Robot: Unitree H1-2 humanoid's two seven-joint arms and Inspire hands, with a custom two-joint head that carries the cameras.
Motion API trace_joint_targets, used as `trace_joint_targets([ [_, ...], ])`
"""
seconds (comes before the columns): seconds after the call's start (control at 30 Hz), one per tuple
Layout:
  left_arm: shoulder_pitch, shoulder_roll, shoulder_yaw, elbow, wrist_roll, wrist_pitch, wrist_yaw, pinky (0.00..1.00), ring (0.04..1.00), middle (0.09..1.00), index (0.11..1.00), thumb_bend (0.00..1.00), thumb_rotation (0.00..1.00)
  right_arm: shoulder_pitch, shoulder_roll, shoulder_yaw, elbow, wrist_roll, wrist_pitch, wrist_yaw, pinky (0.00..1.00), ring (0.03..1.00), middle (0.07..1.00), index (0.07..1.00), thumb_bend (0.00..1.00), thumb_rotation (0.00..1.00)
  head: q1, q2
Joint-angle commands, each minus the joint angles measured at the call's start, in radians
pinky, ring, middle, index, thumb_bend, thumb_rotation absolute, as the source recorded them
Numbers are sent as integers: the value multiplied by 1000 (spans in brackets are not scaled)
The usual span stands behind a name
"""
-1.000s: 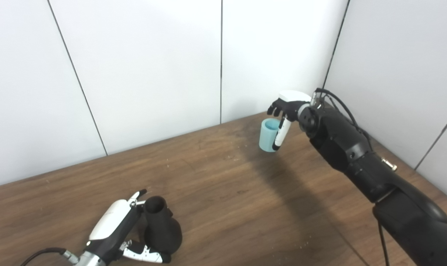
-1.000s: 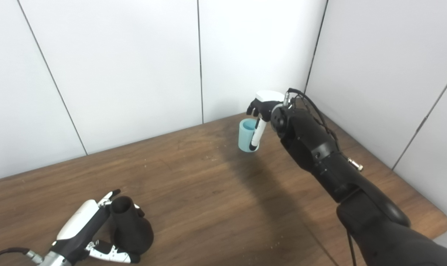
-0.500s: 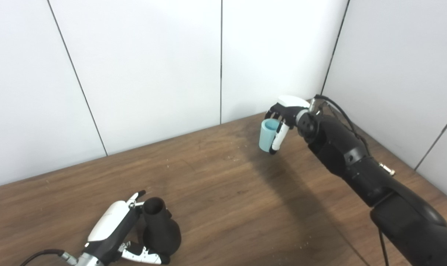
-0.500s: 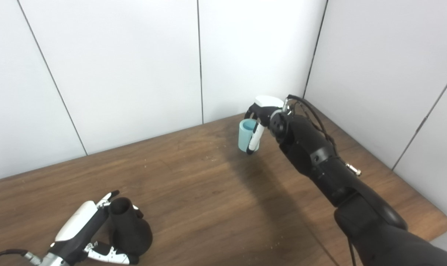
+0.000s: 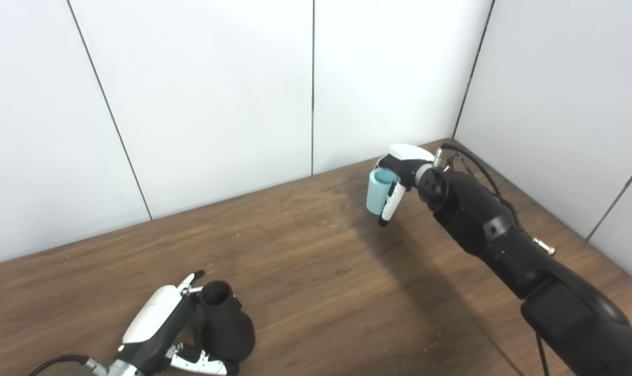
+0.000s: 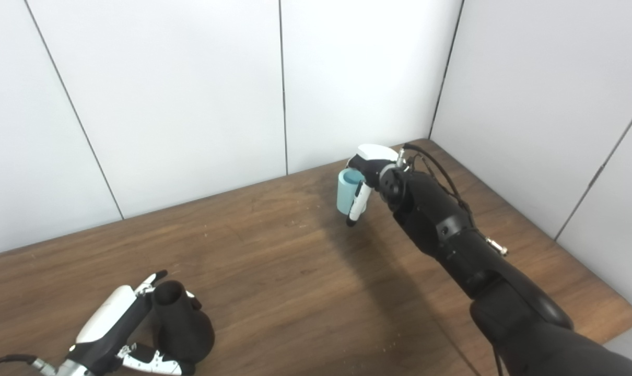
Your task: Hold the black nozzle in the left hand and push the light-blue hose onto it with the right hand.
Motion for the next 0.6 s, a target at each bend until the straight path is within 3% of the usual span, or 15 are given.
trace_joint_targets([
  [0.0, 49, 59, -12, 40, 49, 68, -80, 1000, 607, 472, 487, 527, 0, -41, -25, -9, -8, 3, -20, -36, 516, 623, 659, 691, 851, 0, -1, 1],
  [0.17, 47, 59, -11, 42, 49, 70, -83, 1000, 607, 472, 487, 527, 0, -42, -24, -7, -4, -3, -26, -59, 521, 616, 629, 669, 830, 0, -4, 3],
  [0.2, 47, 59, -10, 42, 48, 71, -84, 1000, 607, 470, 487, 527, 0, -41, -23, -7, -3, -7, -31, -72, 456, 489, 539, 563, 653, 0, -5, 3],
  [0.27, 47, 58, -9, 42, 48, 73, -86, 1000, 607, 470, 487, 527, 0, -40, -22, -8, 1, -8, -42, -97, 412, 414, 492, 508, 563, 0, -5, 3],
  [0.57, 46, 53, -9, 44, 50, 71, -90, 1000, 608, 470, 487, 527, 0, -28, -21, -25, -5, 4, -70, -179, 378, 425, 479, 513, 518, 0, -5, 5],
])
